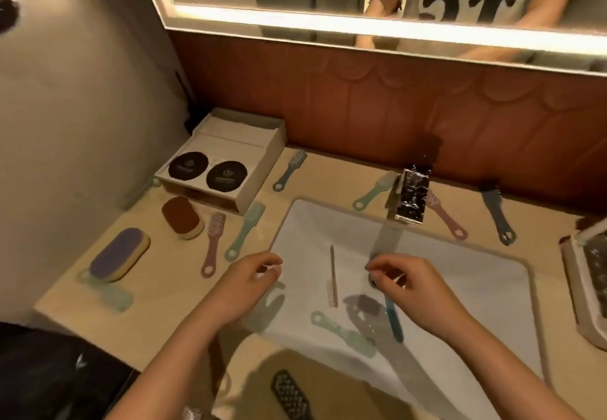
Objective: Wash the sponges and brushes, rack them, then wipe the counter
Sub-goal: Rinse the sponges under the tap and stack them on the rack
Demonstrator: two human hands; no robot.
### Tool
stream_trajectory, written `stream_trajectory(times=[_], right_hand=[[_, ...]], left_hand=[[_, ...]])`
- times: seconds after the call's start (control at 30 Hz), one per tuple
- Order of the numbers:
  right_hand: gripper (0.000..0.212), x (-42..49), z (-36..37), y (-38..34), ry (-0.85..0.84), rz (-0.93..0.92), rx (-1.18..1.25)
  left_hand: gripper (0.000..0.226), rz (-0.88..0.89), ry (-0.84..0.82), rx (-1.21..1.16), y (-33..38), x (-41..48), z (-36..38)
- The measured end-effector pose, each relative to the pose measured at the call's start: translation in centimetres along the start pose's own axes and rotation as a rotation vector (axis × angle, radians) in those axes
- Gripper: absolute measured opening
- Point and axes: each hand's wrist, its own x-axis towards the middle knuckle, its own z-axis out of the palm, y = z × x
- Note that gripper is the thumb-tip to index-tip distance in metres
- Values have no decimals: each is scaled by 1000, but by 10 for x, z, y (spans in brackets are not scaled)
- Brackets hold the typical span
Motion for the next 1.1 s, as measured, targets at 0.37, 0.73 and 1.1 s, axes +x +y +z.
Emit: stream_trajectory(times=[0.37,0.73,1.1], right_hand=[[16,34,81,-4,-238,51,-171],[14,53,110,1,-331,184,-261],[16,78,119,-34,-315,147,-62]], left_hand=[[50,-404,377,149,-106,44,-60],[54,-486,170,455,-133,105,-85],[13,-121,482,-31,-126,58,-84]])
